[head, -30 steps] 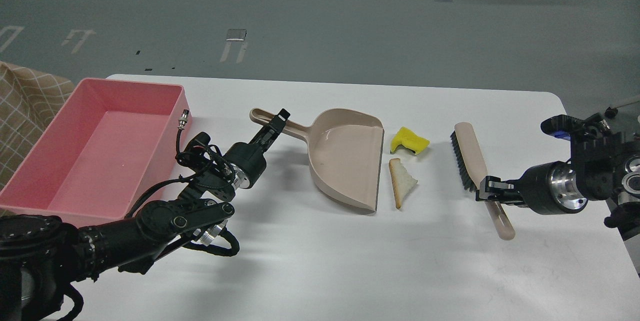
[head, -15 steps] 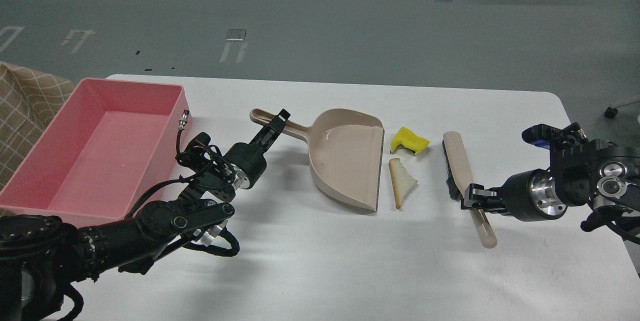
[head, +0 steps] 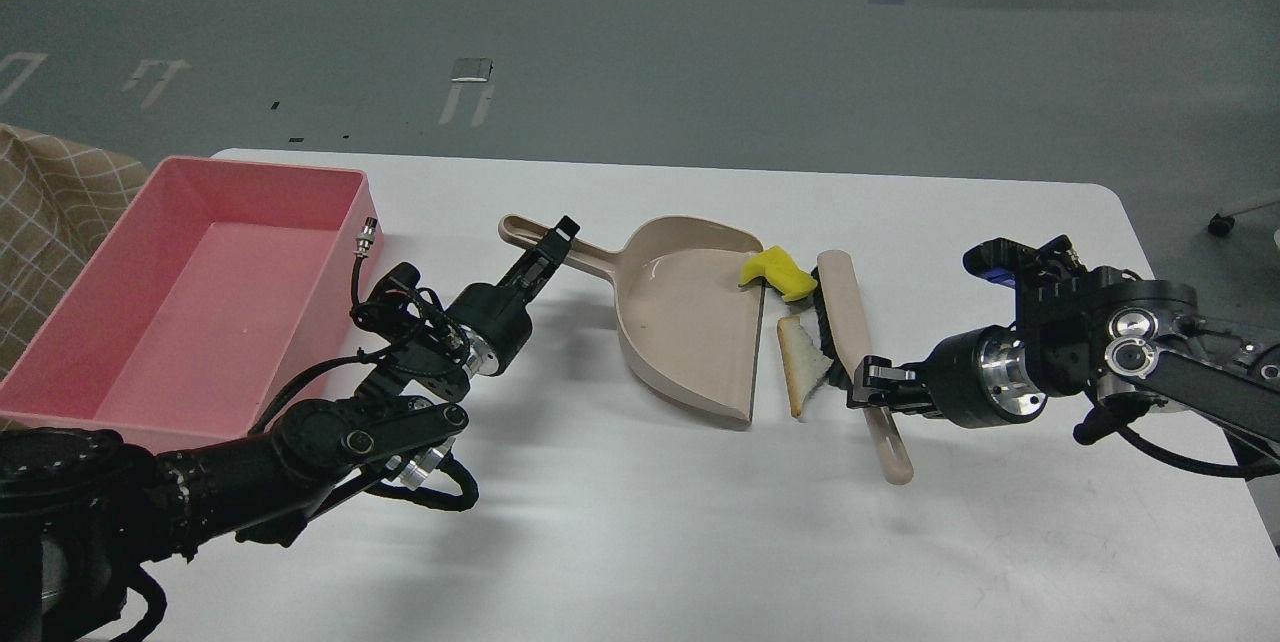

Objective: Sweep and dump garbage into bin
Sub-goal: 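Lift the brush with the right gripper and move it toward the dustpan, then sweep the sponge and scrap into the dustpan with the right-held brush, then lift the dustpan with the left gripper over the pink bin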

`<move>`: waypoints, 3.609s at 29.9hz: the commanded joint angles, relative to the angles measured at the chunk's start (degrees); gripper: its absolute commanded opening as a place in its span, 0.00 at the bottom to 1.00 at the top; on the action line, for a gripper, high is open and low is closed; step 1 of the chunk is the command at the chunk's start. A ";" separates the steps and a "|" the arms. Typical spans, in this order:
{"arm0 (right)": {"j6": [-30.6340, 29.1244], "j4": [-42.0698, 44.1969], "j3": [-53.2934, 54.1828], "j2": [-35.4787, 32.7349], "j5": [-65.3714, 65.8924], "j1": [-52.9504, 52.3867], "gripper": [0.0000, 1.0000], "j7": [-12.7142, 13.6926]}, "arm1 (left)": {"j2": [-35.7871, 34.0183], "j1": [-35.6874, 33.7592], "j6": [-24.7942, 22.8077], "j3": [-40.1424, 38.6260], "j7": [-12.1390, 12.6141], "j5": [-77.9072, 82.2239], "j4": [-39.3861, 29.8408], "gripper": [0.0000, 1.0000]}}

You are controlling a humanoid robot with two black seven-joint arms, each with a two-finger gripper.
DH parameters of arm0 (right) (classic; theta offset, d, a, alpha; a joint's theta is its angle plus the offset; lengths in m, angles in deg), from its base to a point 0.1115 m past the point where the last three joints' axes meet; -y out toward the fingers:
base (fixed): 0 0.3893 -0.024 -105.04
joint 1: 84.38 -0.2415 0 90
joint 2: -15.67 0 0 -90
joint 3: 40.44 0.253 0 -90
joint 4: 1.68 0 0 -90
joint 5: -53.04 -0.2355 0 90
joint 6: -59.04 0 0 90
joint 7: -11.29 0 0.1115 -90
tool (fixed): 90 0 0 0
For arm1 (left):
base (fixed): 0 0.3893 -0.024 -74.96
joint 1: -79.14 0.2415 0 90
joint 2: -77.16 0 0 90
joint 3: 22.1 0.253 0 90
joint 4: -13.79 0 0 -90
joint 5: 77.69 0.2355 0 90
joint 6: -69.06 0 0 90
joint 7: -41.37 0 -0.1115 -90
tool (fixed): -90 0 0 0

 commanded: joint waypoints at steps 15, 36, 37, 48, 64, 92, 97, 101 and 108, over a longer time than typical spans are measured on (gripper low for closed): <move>0.02 4.45 4.42 11.73 -0.08 0.10 0.00 0.12 | 0.01 -0.11 0.01 0.00 0.00 0.00 0.00 0.00; 0.02 6.38 9.51 17.89 -0.08 -1.04 0.00 0.47 | 0.62 -0.11 0.01 -0.44 0.00 -0.18 0.00 0.00; 0.02 6.38 9.60 17.89 -0.08 -1.22 0.00 0.47 | 0.71 -0.11 0.01 -0.53 0.00 -0.18 0.00 0.00; 0.02 5.85 9.69 17.80 -0.52 -2.19 0.00 0.47 | 0.45 -0.02 0.01 -0.88 0.00 -0.53 -0.09 0.00; 0.02 5.68 12.85 17.53 -0.52 -3.86 0.00 0.47 | 0.36 -0.37 0.01 -1.15 0.00 -4.04 -0.26 0.00; 0.02 3.31 18.57 -0.56 -2.54 -6.76 0.00 0.39 | -1.84 -0.46 0.01 -8.97 0.00 -10.98 -2.99 0.00; 0.02 3.04 18.57 -4.96 -2.71 -5.79 0.00 0.21 | -3.15 -1.25 0.01 -9.49 0.00 -12.65 -3.07 0.00; 0.02 3.13 18.57 -6.63 -3.68 -4.13 0.00 0.21 | -4.38 -1.69 0.01 -10.89 0.00 -14.23 -3.07 0.00; 0.02 3.30 18.57 -7.43 -3.68 0.01 0.00 0.21 | -10.18 -2.57 -1.62 -13.01 0.00 -15.90 -6.93 0.00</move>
